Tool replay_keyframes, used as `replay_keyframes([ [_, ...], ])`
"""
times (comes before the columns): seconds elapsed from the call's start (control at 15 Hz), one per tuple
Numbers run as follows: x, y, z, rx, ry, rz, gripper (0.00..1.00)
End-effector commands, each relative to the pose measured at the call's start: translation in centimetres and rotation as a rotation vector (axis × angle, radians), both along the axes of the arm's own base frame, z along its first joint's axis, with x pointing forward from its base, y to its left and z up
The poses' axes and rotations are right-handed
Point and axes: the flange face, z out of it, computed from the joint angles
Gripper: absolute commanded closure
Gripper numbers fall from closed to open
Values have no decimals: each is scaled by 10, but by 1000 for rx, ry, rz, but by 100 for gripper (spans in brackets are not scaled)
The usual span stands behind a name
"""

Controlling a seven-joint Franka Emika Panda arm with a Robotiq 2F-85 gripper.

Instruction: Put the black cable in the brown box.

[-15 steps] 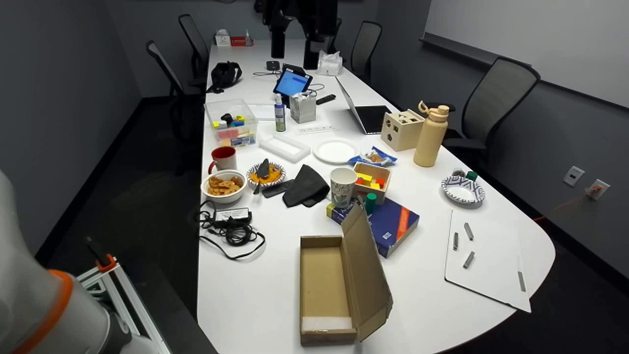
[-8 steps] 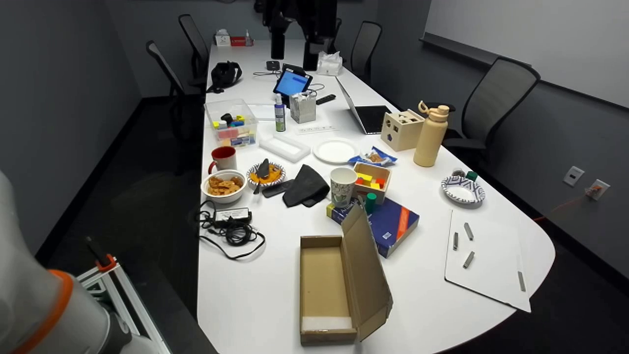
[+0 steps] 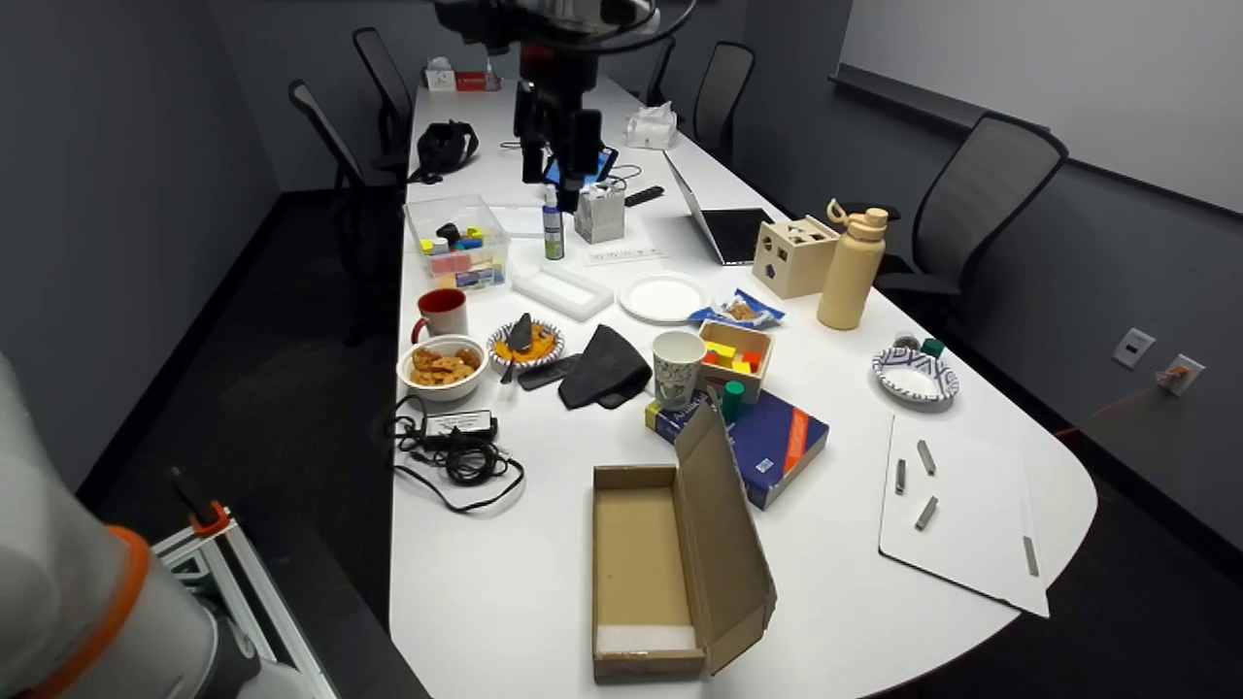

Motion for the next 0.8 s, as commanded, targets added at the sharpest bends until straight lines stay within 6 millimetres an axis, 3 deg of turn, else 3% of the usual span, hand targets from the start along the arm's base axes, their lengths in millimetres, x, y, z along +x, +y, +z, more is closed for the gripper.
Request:
replay_keyframes([
  [0.0,12,59,-49,49,28,-68,0],
  [0.2,6,98,-92,71,67,-136,0],
  [0.33,-2,112,-119,67,85,-192,0],
  [0.73,-35,113,-168,39,86,-375,0],
])
